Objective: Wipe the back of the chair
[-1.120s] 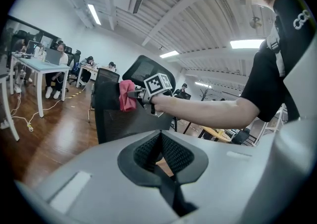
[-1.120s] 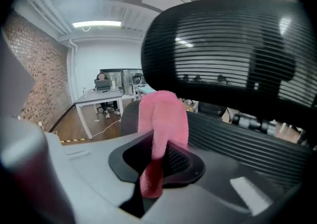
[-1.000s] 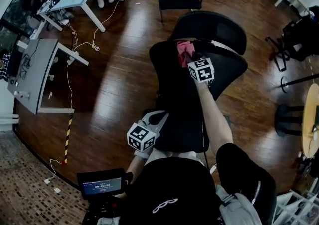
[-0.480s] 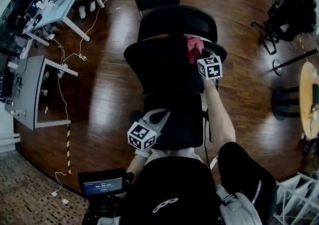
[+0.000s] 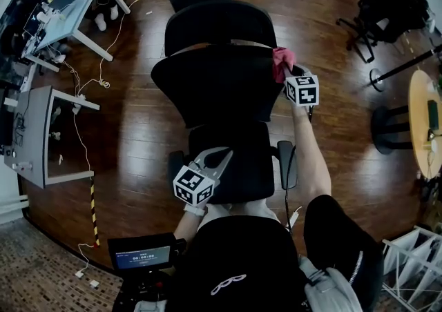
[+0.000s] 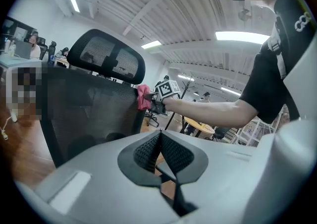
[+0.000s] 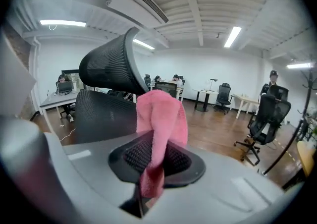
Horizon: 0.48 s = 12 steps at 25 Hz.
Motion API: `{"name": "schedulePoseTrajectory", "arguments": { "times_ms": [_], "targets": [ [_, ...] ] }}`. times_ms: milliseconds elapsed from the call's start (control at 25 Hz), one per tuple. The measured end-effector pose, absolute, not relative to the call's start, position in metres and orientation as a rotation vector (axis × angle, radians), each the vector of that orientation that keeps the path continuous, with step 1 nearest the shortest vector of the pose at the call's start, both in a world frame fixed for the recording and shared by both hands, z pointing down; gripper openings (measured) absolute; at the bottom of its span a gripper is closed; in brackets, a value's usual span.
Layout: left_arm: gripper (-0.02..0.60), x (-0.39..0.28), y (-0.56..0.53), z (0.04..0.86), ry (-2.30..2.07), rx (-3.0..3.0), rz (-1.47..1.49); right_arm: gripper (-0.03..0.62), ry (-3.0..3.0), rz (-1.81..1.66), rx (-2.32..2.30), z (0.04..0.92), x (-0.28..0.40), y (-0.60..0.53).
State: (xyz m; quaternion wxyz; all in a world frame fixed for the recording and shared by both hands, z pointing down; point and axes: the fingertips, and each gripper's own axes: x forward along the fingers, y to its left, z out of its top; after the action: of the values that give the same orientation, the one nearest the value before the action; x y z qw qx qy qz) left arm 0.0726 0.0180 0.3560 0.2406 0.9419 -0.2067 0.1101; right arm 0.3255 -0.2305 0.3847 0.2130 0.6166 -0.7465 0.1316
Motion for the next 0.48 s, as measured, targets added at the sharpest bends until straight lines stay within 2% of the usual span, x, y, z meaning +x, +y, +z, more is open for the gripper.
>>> {"name": "schedulePoseTrajectory", "arguments": {
  "times_ms": [480],
  "targets": [
    [-0.009,0.077,0.033,0.359,-0.568,2.574,0.295,0.04,-1.809,0.452,1.912,0.405,0.393,-0.188]
  ]
}}
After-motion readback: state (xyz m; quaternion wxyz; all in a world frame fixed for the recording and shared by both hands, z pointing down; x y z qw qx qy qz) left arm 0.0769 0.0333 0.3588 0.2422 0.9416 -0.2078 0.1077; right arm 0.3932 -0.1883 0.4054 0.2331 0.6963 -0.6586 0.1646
